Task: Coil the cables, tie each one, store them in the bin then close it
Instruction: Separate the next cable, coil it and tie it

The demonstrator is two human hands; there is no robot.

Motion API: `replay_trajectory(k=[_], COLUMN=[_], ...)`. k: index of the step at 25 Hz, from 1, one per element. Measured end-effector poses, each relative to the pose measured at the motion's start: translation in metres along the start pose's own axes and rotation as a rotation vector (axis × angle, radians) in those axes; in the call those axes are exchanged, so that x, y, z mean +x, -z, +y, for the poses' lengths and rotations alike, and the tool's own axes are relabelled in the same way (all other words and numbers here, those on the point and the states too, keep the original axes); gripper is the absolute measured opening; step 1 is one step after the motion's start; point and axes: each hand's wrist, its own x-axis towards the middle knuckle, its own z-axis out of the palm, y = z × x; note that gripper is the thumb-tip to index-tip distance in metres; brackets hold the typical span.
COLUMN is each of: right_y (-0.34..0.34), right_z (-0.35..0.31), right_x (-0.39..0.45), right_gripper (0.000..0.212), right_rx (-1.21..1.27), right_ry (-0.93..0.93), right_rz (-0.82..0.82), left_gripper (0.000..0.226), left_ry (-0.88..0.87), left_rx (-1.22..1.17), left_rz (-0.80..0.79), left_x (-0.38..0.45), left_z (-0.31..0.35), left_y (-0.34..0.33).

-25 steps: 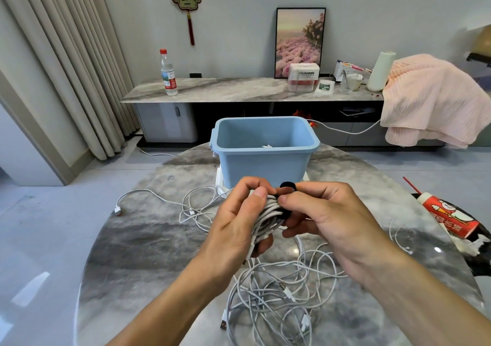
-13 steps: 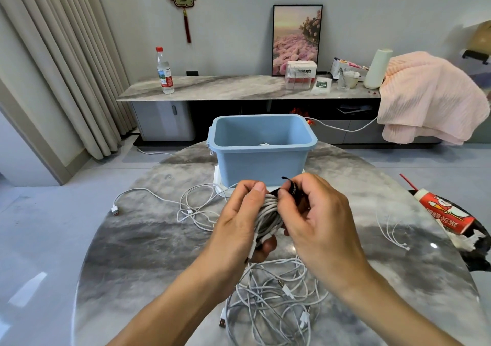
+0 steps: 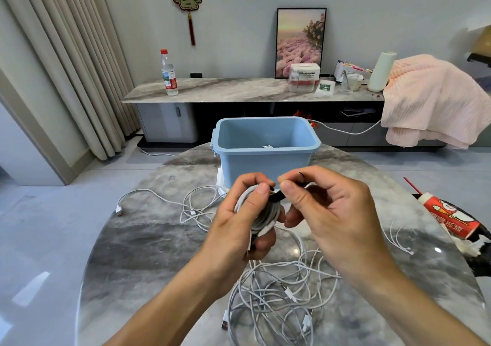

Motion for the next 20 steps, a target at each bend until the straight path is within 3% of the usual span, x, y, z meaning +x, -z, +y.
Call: replay_trajectory(k=[8, 14, 20], right_y=[0.016, -0.005, -0.011], right_z=[-0.002, 0.012, 0.008], right_x=[0.015, 0.007, 0.006], right_gripper=[0.013, 0.022, 0.024], right_rx=[0.049, 0.359, 0.481], right_ry=[0.063, -0.181, -0.232], right_rz=[-0.038, -0.051, -0.045], left_gripper=[0.011, 0.01, 0.01], left_ry=[0.052, 0.03, 0.024], left_rx=[-0.004, 0.031, -0.004], left_rz=[-0.136, -0.165, -0.215], left_x=[-0.003, -0.006, -0.005], left_z=[0.002, 0.005, 0.01], left_y=[0.001, 0.004, 0.004])
